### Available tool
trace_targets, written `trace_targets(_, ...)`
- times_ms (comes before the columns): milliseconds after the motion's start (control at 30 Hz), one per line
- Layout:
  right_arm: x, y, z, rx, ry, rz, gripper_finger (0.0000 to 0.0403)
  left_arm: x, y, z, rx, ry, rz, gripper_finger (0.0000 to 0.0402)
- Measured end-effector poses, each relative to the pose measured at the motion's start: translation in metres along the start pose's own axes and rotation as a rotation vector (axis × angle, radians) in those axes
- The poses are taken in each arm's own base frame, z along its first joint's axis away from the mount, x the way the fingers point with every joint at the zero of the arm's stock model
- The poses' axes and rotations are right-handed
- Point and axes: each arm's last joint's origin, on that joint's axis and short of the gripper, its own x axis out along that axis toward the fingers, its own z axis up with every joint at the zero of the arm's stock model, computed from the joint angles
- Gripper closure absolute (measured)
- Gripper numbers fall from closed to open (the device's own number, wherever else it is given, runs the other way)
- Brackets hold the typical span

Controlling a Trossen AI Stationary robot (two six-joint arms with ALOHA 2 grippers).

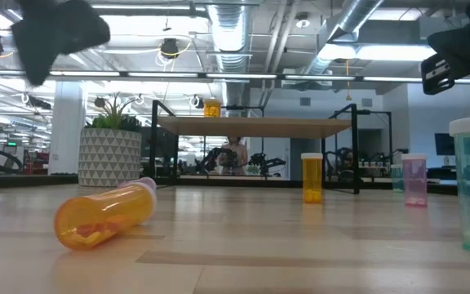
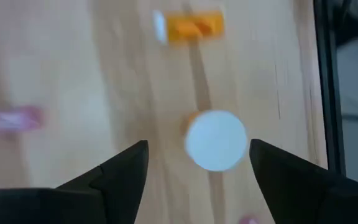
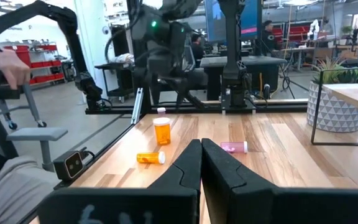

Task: Pick and place medicine bottles onto shelf by color
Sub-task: Put the big orange pill bottle on the shelf aligned with the other big orange pill bottle

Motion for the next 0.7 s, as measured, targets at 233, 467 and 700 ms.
trace_targets(233, 0.000, 0.000, 0.000, 0.000, 0.000, 0.000, 0.0370, 0.007, -0.005, 0.006, -0.001, 0.013, 0.001, 0.0136)
trace_targets(467, 0.000, 0.000, 0.000, 0.000, -0.001, 0.000, 0.0370, 0.021, -0.009, 0.005, 0.011, 0.044, 0.031, 0.0135)
trace_targets(700, 0.000, 0.000, 0.000, 0.000, 0.000, 0.000, 0.0370, 0.025, -0.013, 0.004, 0.005, 0.048, 0.036, 0.0120)
